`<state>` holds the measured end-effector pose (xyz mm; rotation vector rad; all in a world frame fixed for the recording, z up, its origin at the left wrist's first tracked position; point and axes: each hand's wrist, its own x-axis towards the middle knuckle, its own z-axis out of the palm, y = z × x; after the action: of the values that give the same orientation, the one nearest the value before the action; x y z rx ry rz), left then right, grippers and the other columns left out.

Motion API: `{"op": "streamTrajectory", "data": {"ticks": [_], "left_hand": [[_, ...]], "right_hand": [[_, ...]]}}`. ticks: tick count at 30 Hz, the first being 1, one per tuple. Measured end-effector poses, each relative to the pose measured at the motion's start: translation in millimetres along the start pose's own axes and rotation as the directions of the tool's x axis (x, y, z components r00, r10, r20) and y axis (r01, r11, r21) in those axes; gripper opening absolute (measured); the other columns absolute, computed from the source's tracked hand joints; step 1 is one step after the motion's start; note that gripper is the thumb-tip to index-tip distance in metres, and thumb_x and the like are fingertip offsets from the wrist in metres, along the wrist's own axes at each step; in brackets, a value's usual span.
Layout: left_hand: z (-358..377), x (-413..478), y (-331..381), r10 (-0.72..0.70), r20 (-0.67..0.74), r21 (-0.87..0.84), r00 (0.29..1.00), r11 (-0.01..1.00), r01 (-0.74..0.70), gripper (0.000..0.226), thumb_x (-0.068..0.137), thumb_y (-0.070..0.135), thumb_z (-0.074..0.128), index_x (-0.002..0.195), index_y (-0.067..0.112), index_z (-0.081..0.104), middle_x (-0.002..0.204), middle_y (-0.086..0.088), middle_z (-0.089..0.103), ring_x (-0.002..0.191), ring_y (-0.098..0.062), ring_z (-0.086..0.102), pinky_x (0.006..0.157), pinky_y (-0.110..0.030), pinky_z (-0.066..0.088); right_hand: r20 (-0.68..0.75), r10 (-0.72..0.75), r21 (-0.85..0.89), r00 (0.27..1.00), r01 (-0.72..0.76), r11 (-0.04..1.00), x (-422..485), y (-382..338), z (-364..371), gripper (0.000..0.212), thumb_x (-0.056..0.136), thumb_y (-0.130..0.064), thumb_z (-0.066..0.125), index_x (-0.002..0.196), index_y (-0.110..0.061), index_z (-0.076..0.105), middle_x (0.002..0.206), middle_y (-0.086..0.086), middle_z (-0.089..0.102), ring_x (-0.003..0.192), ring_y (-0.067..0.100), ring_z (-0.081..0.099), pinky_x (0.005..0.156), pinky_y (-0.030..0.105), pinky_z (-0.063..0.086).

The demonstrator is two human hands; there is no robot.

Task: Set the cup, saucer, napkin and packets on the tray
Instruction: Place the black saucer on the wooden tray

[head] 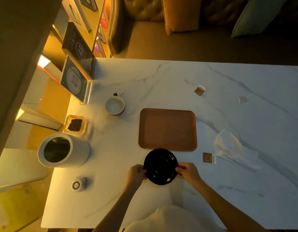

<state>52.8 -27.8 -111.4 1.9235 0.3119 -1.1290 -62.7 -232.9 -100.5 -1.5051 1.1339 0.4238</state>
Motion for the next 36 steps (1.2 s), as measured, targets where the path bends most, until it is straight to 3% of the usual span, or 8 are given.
{"op": "streamTrajectory", "data": {"ticks": [5, 9, 14, 17, 21, 24, 32, 36], "left_hand": [[-15.5, 29.7, 54.1, 0.125, -0.093, 0.044, 0.988, 0.992, -0.121, 0.019, 0.089, -0.003, 0.057, 0.105, -0.002, 0.068, 0.085, -0.019, 0.072, 0.076, -0.033, 0.071, 0.076, -0.042, 0.061], [-25.2, 62.1, 96.8, 0.189, -0.124, 0.159, 0.974, 0.973, -0.168, 0.023, 0.087, -0.002, 0.055, 0.106, 0.001, 0.067, 0.094, -0.02, 0.072, 0.084, -0.034, 0.07, 0.078, -0.043, 0.058], [-32.5, 99.4, 129.4, 0.193, -0.11, 0.297, 0.975, 0.942, -0.153, 0.024, 0.088, -0.001, 0.054, 0.109, 0.002, 0.066, 0.1, -0.018, 0.07, 0.093, -0.03, 0.067, 0.081, -0.039, 0.055], [-33.7, 114.8, 134.4, 0.176, -0.107, 0.344, 0.978, 0.93, -0.13, 0.024, 0.088, 0.0, 0.055, 0.11, 0.003, 0.066, 0.103, -0.016, 0.069, 0.095, -0.028, 0.064, 0.076, -0.032, 0.049], [-32.3, 125.8, 134.2, 0.154, -0.118, 0.378, 0.981, 0.921, -0.099, 0.021, 0.088, 0.002, 0.056, 0.107, 0.005, 0.065, 0.098, -0.01, 0.065, 0.086, -0.019, 0.057, 0.071, -0.028, 0.043], [-30.6, 128.9, 133.2, 0.17, -0.134, 0.403, 0.976, 0.909, -0.103, 0.019, 0.089, 0.003, 0.055, 0.106, 0.005, 0.064, 0.091, -0.005, 0.057, 0.081, -0.016, 0.052, 0.061, -0.022, 0.04], [-27.6, 131.2, 128.0, 0.19, -0.144, 0.432, 0.971, 0.895, -0.112, 0.019, 0.092, 0.006, 0.054, 0.109, 0.006, 0.063, 0.096, -0.008, 0.061, 0.082, -0.015, 0.052, 0.07, -0.025, 0.04], [-25.8, 128.2, 126.8, 0.175, -0.164, 0.406, 0.971, 0.909, -0.096, 0.024, 0.093, 0.008, 0.055, 0.117, 0.007, 0.062, 0.109, -0.011, 0.064, 0.084, -0.014, 0.054, 0.073, -0.025, 0.042]], "right_hand": [[-0.038, -0.093, 0.06, 0.995, 0.095, 0.994, 34.0, -56.2, -2.0, 0.029, 0.088, 0.003, 0.061, 0.116, 0.002, 0.065, 0.094, 0.027, 0.07, 0.081, 0.028, 0.069, 0.064, 0.021, 0.061], [-0.044, -0.097, 0.118, 0.994, 0.102, 0.988, 64.5, -97.7, 0.0, 0.032, 0.088, 0.004, 0.06, 0.119, 0.001, 0.064, 0.098, 0.025, 0.07, 0.092, 0.034, 0.069, 0.074, 0.035, 0.06], [-0.031, -0.062, 0.121, 0.998, 0.065, 0.991, 97.1, -120.8, 2.0, 0.03, 0.088, 0.002, 0.061, 0.118, -0.002, 0.062, 0.091, 0.017, 0.07, 0.089, 0.028, 0.069, 0.071, 0.03, 0.06], [-0.036, -0.025, 0.114, 0.999, 0.029, 0.993, 113.2, -124.1, 6.2, 0.032, 0.088, 0.001, 0.062, 0.119, -0.002, 0.061, 0.081, 0.002, 0.067, 0.077, 0.015, 0.066, 0.068, 0.026, 0.059], [-0.045, 0.026, 0.12, 0.999, -0.02, 0.993, 129.2, -122.3, 11.3, 0.04, 0.088, 0.002, 0.062, 0.127, 0.0, 0.056, 0.108, 0.019, 0.068, 0.098, 0.029, 0.067, 0.082, 0.038, 0.058], [-0.041, 0.045, 0.131, 0.998, -0.039, 0.991, 134.7, -119.4, 13.8, 0.041, 0.088, 0.002, 0.061, 0.129, 0.001, 0.054, 0.114, 0.023, 0.066, 0.105, 0.033, 0.065, 0.087, 0.042, 0.057], [-0.023, 0.039, 0.145, 0.999, -0.035, 0.989, 134.3, -114.3, 13.6, 0.04, 0.09, 0.0, 0.059, 0.13, 0.002, 0.053, 0.115, 0.025, 0.065, 0.106, 0.034, 0.064, 0.087, 0.041, 0.056], [-0.016, -0.004, 0.04, 1.0, 0.004, 0.999, 133.1, -115.7, 12.7, 0.032, 0.094, -0.013, 0.057, 0.124, -0.002, 0.058, 0.113, 0.021, 0.068, 0.092, 0.026, 0.067, 0.083, 0.038, 0.054]]}}
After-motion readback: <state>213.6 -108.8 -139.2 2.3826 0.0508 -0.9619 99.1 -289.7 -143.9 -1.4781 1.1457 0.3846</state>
